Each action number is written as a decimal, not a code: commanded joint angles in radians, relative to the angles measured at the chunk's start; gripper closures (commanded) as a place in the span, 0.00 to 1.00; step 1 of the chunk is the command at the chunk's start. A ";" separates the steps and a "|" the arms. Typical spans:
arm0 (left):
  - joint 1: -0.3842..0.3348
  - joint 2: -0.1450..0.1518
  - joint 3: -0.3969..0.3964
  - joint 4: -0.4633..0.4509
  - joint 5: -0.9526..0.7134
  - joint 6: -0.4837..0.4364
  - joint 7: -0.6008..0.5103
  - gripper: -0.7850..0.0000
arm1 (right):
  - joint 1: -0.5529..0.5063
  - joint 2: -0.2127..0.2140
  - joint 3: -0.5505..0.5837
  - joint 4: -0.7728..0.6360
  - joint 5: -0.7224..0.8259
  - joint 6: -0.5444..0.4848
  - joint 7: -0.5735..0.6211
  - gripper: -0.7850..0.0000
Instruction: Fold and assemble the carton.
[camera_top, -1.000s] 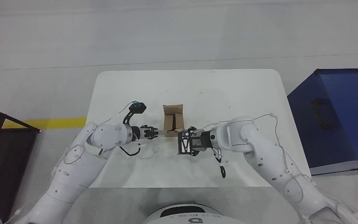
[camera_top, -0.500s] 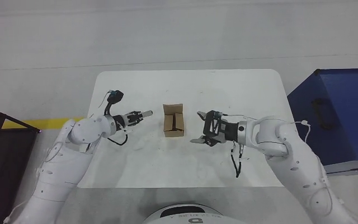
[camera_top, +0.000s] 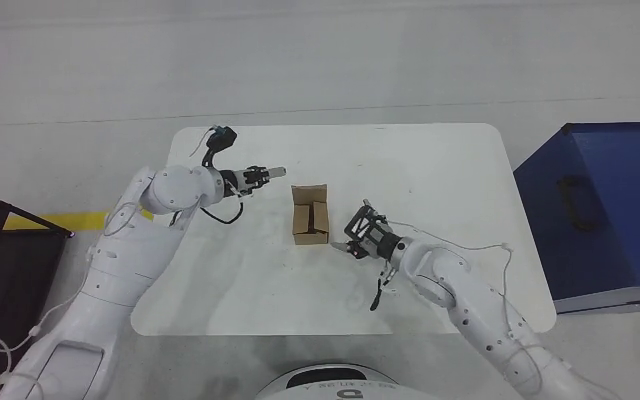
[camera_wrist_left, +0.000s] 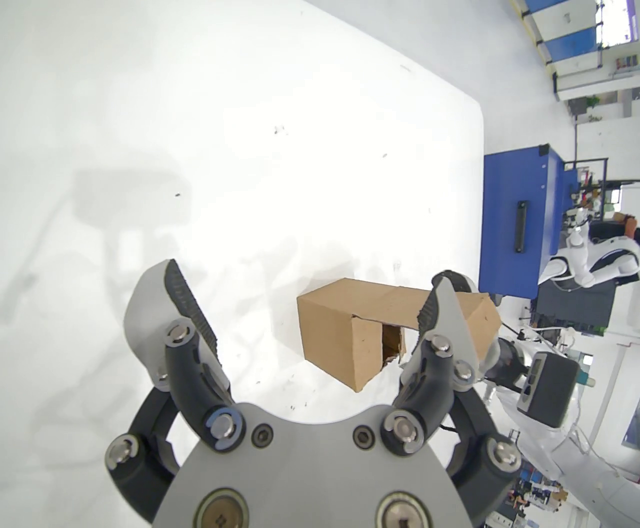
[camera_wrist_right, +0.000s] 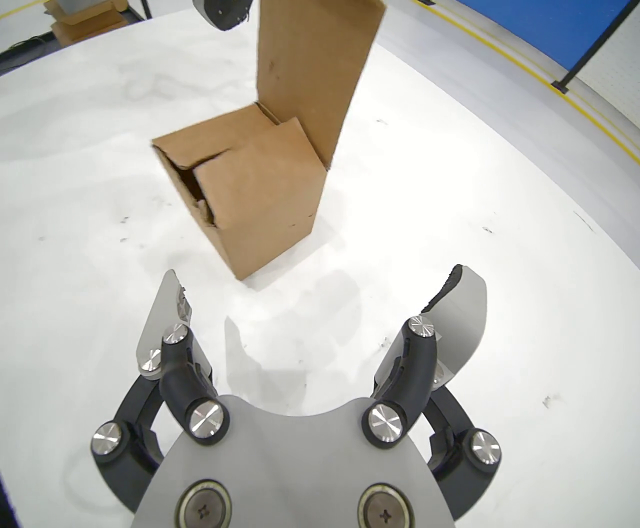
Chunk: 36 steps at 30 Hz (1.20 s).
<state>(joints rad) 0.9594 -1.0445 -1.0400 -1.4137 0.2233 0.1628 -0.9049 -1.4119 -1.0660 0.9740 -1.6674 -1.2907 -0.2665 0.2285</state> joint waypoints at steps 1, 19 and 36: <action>-0.033 -0.013 0.043 0.025 -0.015 -0.016 -0.009 0.00 | 0.033 -0.014 -0.032 0.046 0.011 0.039 -0.011 0.00; 0.018 -0.005 0.050 0.008 -0.028 -0.134 -0.149 0.00 | 0.152 -0.056 -0.086 0.139 0.112 -0.074 0.091 0.01; 0.053 0.009 0.037 -0.019 0.035 -0.139 -0.181 0.00 | 0.159 -0.050 -0.054 0.056 0.287 -0.252 0.145 0.26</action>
<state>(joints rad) 1.0092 -1.0365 -1.0010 -1.4315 0.2549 0.0248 -1.0847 -1.2588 -1.1133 0.9294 -1.6137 -0.9964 -0.5295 0.3744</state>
